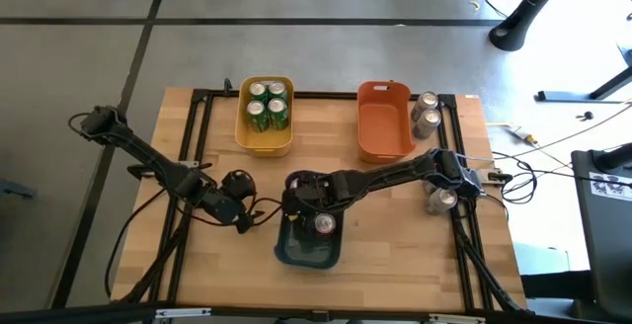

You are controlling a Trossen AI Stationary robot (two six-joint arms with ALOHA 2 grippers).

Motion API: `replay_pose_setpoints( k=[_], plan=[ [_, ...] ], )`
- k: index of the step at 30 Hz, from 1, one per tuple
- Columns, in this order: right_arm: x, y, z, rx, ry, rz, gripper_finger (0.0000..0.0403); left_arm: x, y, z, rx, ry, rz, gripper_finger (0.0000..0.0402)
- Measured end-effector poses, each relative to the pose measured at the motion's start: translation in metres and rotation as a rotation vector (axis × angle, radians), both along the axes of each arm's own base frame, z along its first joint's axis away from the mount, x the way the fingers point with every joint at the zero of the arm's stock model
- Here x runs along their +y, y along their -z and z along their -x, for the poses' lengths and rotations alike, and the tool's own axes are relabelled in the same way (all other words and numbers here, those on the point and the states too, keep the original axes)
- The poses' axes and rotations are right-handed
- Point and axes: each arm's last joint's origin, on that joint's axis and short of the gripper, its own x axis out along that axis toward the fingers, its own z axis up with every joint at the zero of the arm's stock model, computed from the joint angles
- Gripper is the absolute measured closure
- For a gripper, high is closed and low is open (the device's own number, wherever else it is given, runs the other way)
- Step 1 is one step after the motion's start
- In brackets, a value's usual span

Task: Sort soda cans
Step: Put the blue-white soda can into the orange bin

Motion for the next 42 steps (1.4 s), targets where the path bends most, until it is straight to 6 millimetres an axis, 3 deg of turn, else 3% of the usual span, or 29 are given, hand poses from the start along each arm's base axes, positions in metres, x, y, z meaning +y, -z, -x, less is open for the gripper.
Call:
replay_pose_setpoints(
  k=[5, 9, 13, 17, 24, 32, 37, 42],
  plan=[
    [0.014, -0.039, 0.031, 0.149, -0.016, 0.109, 0.0057, 0.0, 0.0, 0.0, -0.001, -0.001, 0.0, 0.0066],
    [0.021, -0.055, 0.062, 0.257, 0.008, 0.221, 0.0057, 0.0, 0.0, 0.0, -0.006, -0.004, -0.007, 0.0066],
    [0.011, -0.071, 0.089, 0.323, 0.132, 0.273, 0.0057, 0.0, 0.0, 0.0, -0.007, -0.004, -0.008, 0.0066],
    [-0.001, -0.09, 0.115, 0.269, 0.211, 0.274, 0.0057, 0.0, 0.0, 0.0, -0.006, -0.004, -0.01, 0.0066],
    [-0.053, -0.103, 0.175, 0.244, 0.461, 0.28, 0.0057, 0.0, 0.0, 0.0, -0.004, 0.005, -0.022, 0.0066],
    [-0.133, -0.094, 0.247, 0.238, 0.834, 0.271, 0.0057, 0.0, 0.0, 0.0, -0.006, 0.003, -0.023, 0.0066],
    [-0.179, -0.083, 0.277, 0.256, 1.05, 0.247, 0.0057, 0.0, 0.0, 0.0, -0.005, 0.003, -0.023, 0.0066],
    [-0.209, -0.071, 0.291, 0.325, 1.172, 0.222, 0.0057, 0.0, 0.0, 0.0, -0.006, 0.002, -0.022, 0.0066]
  ],
)
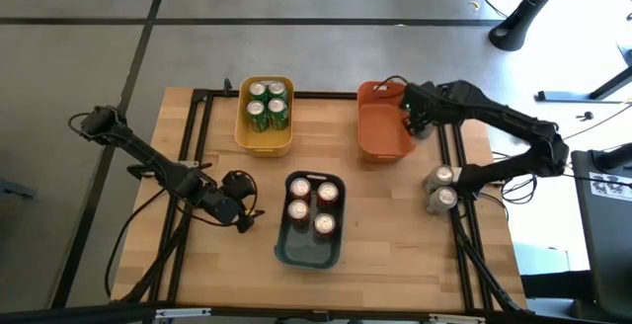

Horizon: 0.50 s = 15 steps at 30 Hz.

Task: Sort soda cans
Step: Put the blue-white soda can into the orange bin

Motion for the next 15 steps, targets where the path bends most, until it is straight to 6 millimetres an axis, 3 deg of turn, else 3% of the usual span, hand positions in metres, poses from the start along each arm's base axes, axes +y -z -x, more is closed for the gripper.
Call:
replay_pose_setpoints(
  k=[7, 15],
  plan=[
    [-0.032, 0.021, 0.005, -0.079, 0.043, -0.031, 0.0057, 0.0, 0.0, 0.0, -0.002, -0.007, 0.006, 0.0066],
    [-0.065, 0.035, 0.028, -0.141, 0.147, -0.079, 0.0057, 0.0, 0.0, 0.0, -0.004, -0.016, 0.015, 0.0066]
  ],
)
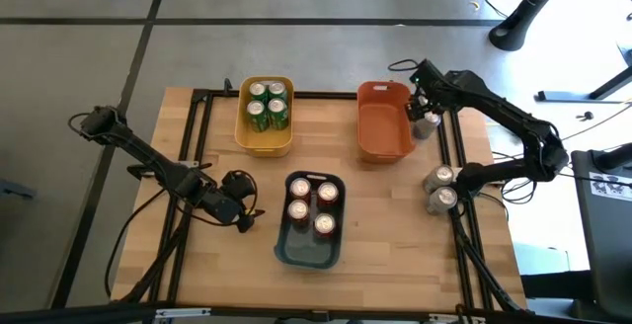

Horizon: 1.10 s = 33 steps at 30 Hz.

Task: Sort soda cans
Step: Put the blue-white soda can into the orange bin

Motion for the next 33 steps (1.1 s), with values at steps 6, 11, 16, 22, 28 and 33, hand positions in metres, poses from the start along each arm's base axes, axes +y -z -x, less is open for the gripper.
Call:
replay_pose_setpoints(
  k=[6, 11, 16, 22, 28, 33],
  plan=[
    [-0.011, 0.014, 0.011, -0.019, 0.019, -0.036, 0.0057, 0.0, 0.0, 0.0, -0.001, -0.005, 0.004, 0.0066],
    [-0.015, 0.017, 0.007, -0.035, 0.024, -0.023, 0.0057, 0.0, 0.0, 0.0, -0.001, -0.005, 0.005, 0.0066],
    [-0.02, 0.027, 0.004, 0.013, 0.032, -0.064, 0.0057, 0.0, 0.0, 0.0, -0.001, -0.005, 0.005, 0.0066],
    [-0.027, 0.039, 0.0, 0.08, 0.052, -0.085, 0.0057, 0.0, 0.0, 0.0, -0.001, -0.005, 0.005, 0.0066],
    [-0.03, 0.049, -0.003, 0.093, 0.046, -0.16, 0.0057, 0.0, 0.0, 0.0, -0.001, -0.005, 0.004, 0.0066],
    [-0.034, 0.057, -0.007, 0.103, 0.043, -0.18, 0.0057, 0.0, 0.0, 0.0, -0.001, -0.005, 0.004, 0.0066]
  ],
)
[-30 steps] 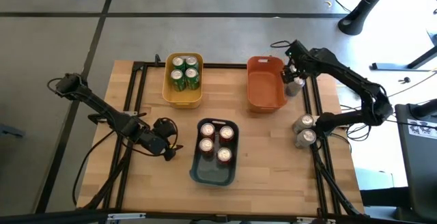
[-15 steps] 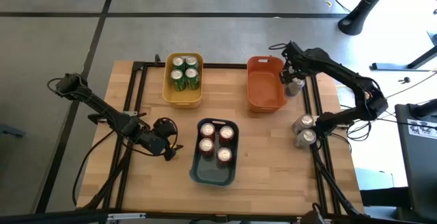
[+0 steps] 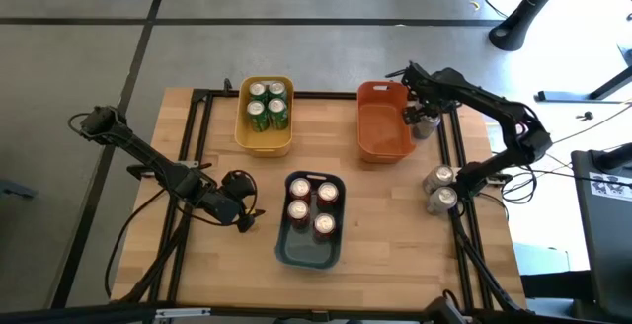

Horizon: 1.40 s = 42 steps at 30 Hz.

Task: Sort soda cans
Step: Put the blue-white soda can into the orange bin

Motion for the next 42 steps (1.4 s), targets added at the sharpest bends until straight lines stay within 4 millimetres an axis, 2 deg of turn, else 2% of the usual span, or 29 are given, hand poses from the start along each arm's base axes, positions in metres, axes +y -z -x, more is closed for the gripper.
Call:
replay_pose_setpoints(
  k=[9, 18, 27, 35, 42],
  plan=[
    [-0.003, 0.01, -0.003, 0.023, -0.002, -0.065, 0.0057, 0.0, 0.0, 0.0, -0.002, -0.008, 0.007, 0.0066],
    [-0.002, 0.01, -0.003, 0.029, -0.009, -0.074, 0.0099, 0.0, 0.0, 0.0, -0.003, -0.011, 0.009, 0.0066],
    [-0.002, 0.01, -0.003, 0.047, -0.038, -0.072, 0.0108, 0.0, 0.0, 0.0, -0.003, -0.011, 0.01, 0.0066],
    [0.005, 0.005, 0.002, 0.055, -0.048, -0.086, 0.0123, 0.0, 0.0, 0.0, -0.004, -0.013, 0.008, 0.0066],
    [0.014, -0.009, 0.009, 0.037, -0.049, -0.057, 0.0123, 0.0, 0.0, 0.0, -0.006, -0.015, 0.005, 0.0066]
  ],
)
